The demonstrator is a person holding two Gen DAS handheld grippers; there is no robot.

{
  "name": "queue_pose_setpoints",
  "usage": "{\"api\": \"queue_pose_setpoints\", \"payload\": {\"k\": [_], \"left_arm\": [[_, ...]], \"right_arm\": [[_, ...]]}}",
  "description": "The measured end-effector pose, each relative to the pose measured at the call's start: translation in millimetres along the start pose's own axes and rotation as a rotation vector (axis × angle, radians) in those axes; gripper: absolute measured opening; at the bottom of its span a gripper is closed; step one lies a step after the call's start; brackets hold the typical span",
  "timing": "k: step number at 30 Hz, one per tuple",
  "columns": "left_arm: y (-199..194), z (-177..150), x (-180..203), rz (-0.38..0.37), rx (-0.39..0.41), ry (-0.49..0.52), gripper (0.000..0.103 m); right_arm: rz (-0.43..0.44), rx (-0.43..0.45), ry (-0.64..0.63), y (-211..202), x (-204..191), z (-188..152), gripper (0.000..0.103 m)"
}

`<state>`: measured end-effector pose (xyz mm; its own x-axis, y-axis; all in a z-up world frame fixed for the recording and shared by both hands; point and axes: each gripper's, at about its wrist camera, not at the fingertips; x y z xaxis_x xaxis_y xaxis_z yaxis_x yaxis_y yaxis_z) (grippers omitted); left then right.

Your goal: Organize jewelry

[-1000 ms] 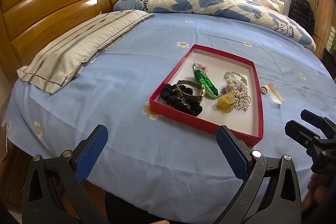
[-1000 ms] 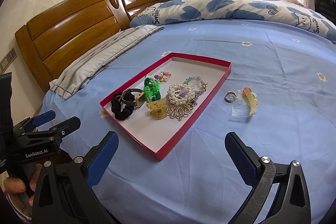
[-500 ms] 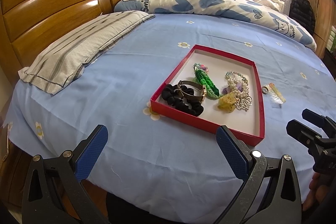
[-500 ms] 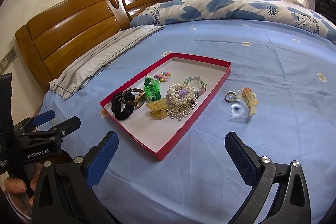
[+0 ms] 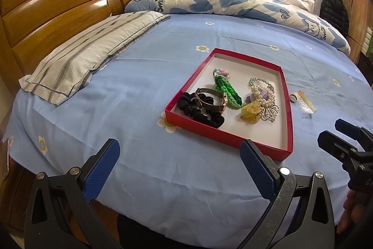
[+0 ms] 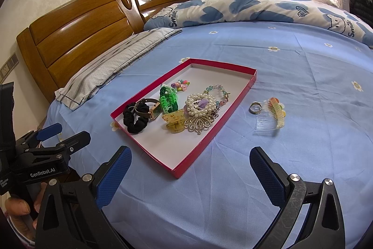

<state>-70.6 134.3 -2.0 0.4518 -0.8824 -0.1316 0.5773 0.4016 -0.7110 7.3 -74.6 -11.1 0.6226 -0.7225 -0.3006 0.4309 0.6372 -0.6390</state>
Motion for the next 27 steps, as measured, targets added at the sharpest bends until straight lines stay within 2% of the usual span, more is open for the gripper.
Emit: {"api": "queue_pose_setpoints", "payload": {"k": [27], "left_arm": [[8.9,1.6,11.6,-0.014,-0.022,0.024,0.103]], "right_arm": [[0.005,-0.008,0.032,4.2,8.9,1.2,0.102]]}}
Point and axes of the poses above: each gripper's, at about its wrist camera, not at the fingertips, and y roughly the way its jaws point, x to its right, z to its top, and after that the axes turned 7 degrees about z, right-handed
